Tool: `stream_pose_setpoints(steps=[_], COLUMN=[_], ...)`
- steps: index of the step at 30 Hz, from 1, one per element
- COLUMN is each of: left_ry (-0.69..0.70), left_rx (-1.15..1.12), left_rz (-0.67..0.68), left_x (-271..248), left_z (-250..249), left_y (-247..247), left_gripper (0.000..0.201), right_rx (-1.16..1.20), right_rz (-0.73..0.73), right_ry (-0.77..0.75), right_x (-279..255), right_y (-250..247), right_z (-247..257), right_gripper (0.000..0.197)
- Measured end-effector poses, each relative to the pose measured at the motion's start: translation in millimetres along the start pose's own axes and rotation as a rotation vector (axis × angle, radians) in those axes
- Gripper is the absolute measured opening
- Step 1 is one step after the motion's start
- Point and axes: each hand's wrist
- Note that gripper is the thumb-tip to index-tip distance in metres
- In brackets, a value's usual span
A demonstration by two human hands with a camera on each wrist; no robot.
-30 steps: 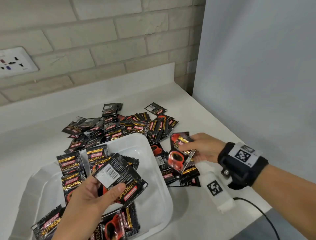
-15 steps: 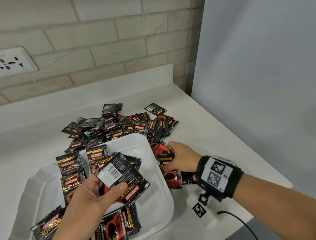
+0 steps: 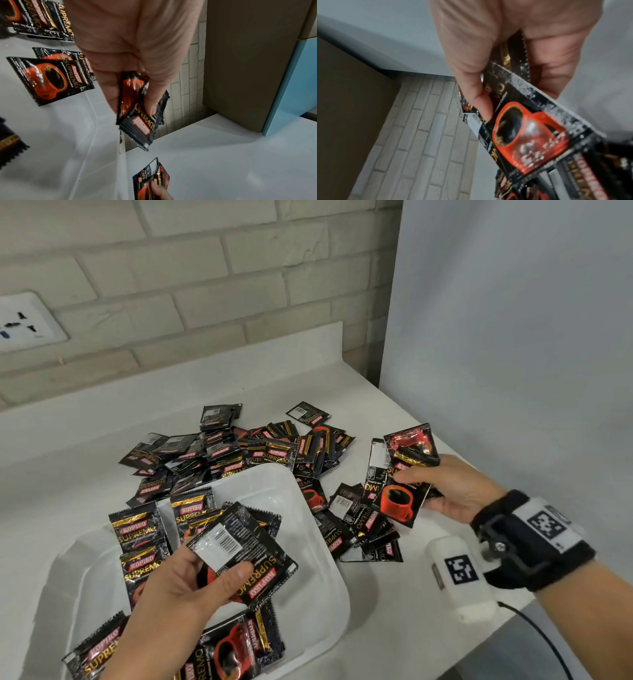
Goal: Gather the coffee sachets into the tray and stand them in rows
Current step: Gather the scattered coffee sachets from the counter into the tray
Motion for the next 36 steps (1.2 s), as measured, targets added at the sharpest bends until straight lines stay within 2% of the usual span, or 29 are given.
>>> stream_pose_setpoints(steps=[2, 4, 8, 10, 13, 14, 17, 19, 22, 24, 25, 28, 29, 32, 36], left_ry=[0.008, -0.008, 0.002, 0.016, -0.003, -0.007, -0.013, -0.027, -0.029, -0.012, -0.011, -0.026, -0.026, -0.027, -0.031], left_rx=[0.037, 0.037, 0.076, 0.077, -0.007, -0.013, 0.023, 0.029, 0.048, 0.051, 0.051, 0.011, 0.02, -0.01, -0.027], left_rz=[0.015, 0.01, 0.022, 0.003, -0.023, -0.012, 0.007, 0.011, 0.02, 0.016, 0.011, 0.0, 0.004, 0.041, 0.092], left_x=[0, 2, 2, 1, 0, -1, -2, -1, -1, -1, 0, 1, 2, 6, 13], left_z=[1, 4, 4, 1, -4, -4, -3, 0, 3, 4, 3, 1, 0, 0, -3], left_y=[0, 0, -3, -2, -1, -2, -7, -10, -11, -11, -9, -3, 0, 8, 18], left_gripper=[0.095, 0.107, 0.106, 0.089, 0.058, 0.058, 0.098, 0.109, 0.109, 0.105, 0.095, 0.036, 0.027, 0.026, 0.042], right_rx=[-0.088, -0.209, -0.557, -0.758, -0.964, -1.018, -1.134, -1.096, -0.924, -0.756, -0.635, -0.237, -0.115, 0.087, 0.125], right_rz=[0.014, 0.038, 0.099, 0.139, 0.153, 0.13, 0.037, 0.013, 0.012, -0.011, -0.032, -0.065, -0.05, 0.072, 0.232], right_ry=[-0.003, -0.015, -0.163, -0.241, -0.325, -0.373, -0.475, -0.506, -0.516, -0.475, -0.447, -0.373, -0.361, -0.364, -0.429], right_x=[1, 3, 3, 0, -1, -2, -7, -10, -9, -7, -7, -11, -14, -28, -50], right_y=[-4, -3, 16, 31, 50, 53, 55, 53, 43, 32, 25, 12, 10, 13, 34], right_z=[-4, -9, -11, -10, -16, -17, -18, -17, -13, -10, -8, -3, -1, 7, 9], right_gripper=[0.015, 0.018, 0.013, 0.008, 0.015, 0.013, 0.039, 0.039, 0.019, 0.019, 0.021, 0.032, 0.033, 0.034, 0.04])
Point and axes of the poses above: each hand's wrist, its own x-axis towards the middle knuckle, its own y-axis out of the palm, z = x × y, and after that the axes turned 14 degrees about -z, right-handed
